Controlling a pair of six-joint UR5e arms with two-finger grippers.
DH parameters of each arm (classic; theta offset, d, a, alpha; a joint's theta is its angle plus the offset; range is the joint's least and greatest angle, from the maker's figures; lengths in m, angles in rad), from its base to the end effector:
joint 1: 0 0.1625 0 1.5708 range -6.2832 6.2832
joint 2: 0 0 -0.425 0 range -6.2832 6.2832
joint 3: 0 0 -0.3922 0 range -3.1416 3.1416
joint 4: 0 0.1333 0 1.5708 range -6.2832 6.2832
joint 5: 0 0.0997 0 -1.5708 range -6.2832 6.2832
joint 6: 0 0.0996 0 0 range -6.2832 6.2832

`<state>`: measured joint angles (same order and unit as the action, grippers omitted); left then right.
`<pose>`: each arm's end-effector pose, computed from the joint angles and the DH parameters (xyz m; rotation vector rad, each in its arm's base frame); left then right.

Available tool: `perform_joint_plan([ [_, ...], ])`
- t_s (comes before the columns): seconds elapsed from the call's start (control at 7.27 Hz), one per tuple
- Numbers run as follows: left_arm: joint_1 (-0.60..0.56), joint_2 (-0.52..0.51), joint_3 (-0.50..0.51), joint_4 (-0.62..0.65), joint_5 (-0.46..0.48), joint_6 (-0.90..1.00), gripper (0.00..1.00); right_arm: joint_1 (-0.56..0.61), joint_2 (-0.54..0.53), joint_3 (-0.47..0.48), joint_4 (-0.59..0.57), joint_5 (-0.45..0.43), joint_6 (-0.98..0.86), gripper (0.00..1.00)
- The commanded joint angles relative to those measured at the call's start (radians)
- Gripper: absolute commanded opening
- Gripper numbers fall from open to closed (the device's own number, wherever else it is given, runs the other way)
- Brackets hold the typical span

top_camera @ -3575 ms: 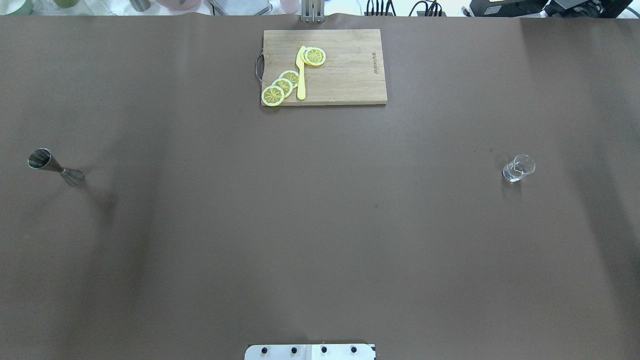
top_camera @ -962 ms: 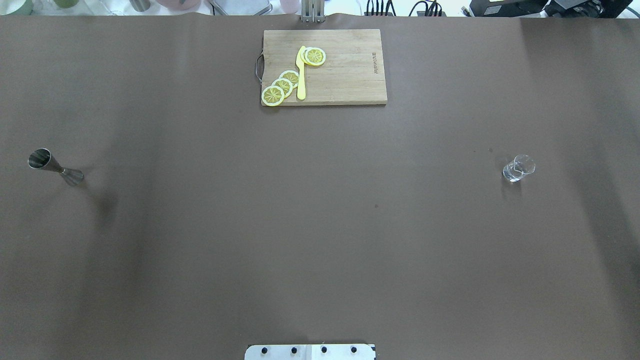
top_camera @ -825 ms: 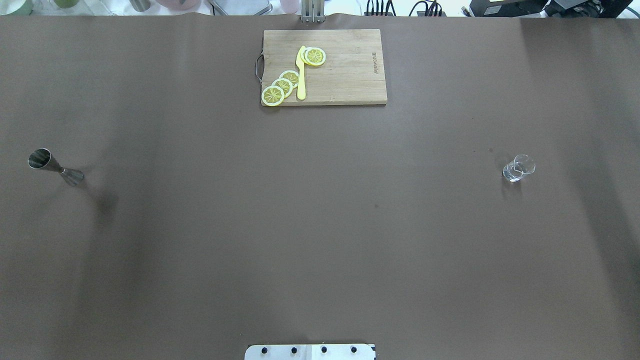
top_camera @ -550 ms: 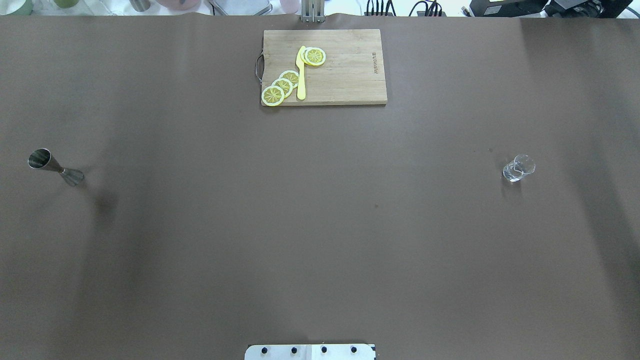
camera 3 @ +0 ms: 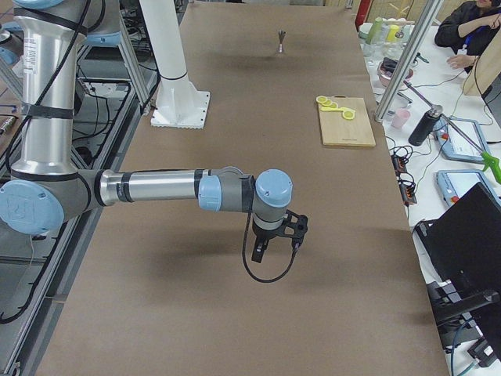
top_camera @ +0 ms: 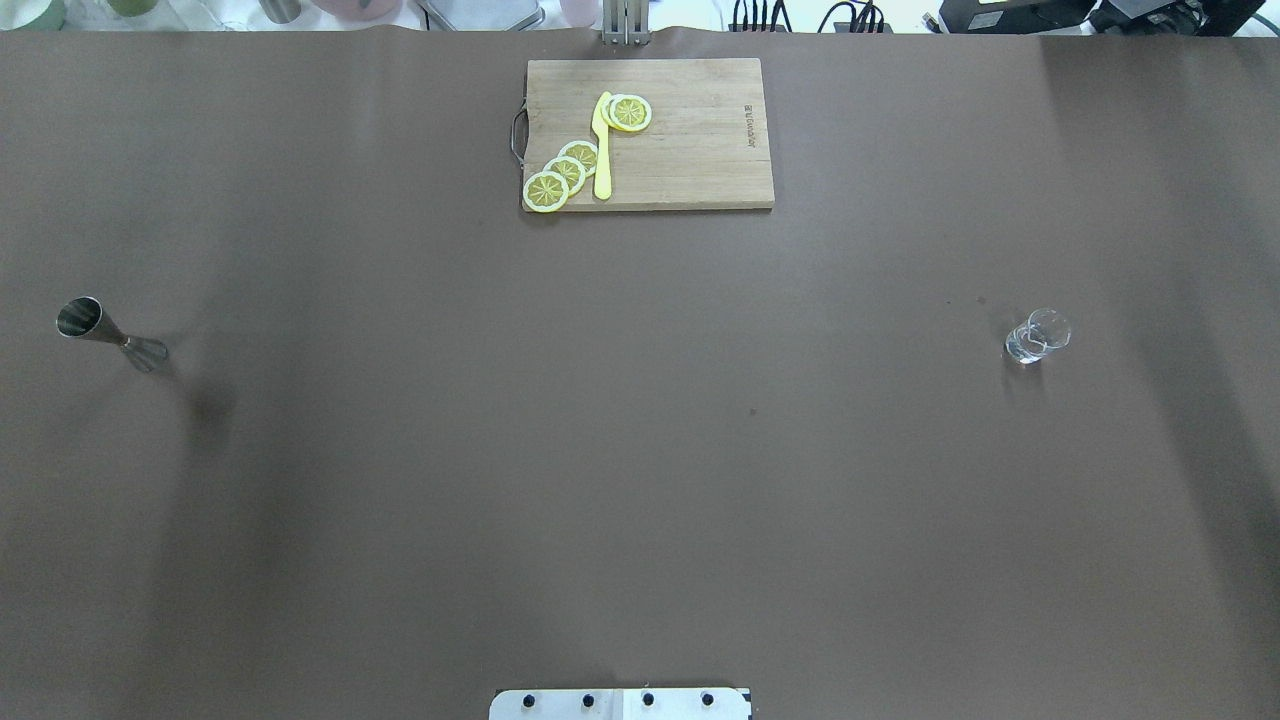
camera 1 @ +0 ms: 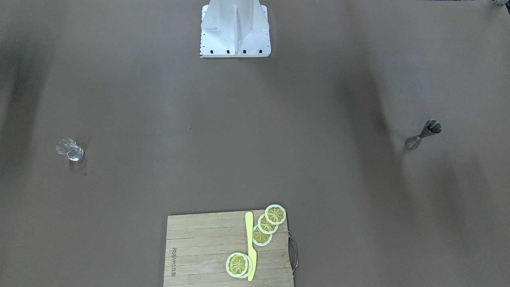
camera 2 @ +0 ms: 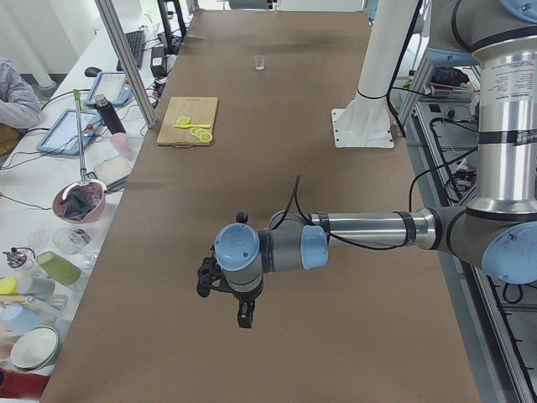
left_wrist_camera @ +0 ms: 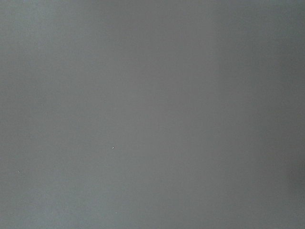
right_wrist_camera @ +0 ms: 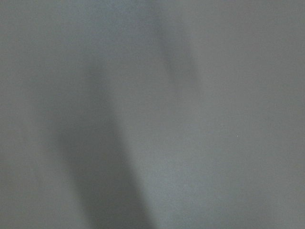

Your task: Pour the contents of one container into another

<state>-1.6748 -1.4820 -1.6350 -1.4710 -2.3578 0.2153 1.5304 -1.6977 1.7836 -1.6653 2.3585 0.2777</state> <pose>-0.1086 -0.4357 0.6776 0.0085 0.7947 0.0564 0.0450 -0.4382 0.6216 -0.1331 -0.7783 0.2283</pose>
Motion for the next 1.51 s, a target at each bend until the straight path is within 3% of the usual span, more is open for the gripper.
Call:
perform_joint_plan([
  [0.0, 0.001, 0.005, 0.001, 0.0, -0.001, -0.001, 0.99, -0.015, -0.011, 0.023, -0.002, 0.002, -0.002, 1.0],
  [0.69, 0.004, -0.009, 0.006, -0.024, -0.002, 0.007, 0.99, -0.05, 0.069, 0.026, -0.002, 0.001, -0.02, 1.0],
  [0.96, 0.01, 0.002, 0.088, -0.186, -0.046, 0.003, 0.99, -0.062, 0.084, 0.033, 0.002, 0.001, -0.026, 1.0],
  [1.24, 0.01, -0.001, 0.069, -0.286, -0.098, 0.006, 0.99, -0.084, 0.099, 0.054, 0.002, -0.002, -0.143, 1.0],
  [1.38, 0.027, -0.018, 0.095, -0.399, -0.091, 0.0, 0.99, -0.146, 0.09, 0.132, 0.004, -0.002, -0.155, 1.0],
])
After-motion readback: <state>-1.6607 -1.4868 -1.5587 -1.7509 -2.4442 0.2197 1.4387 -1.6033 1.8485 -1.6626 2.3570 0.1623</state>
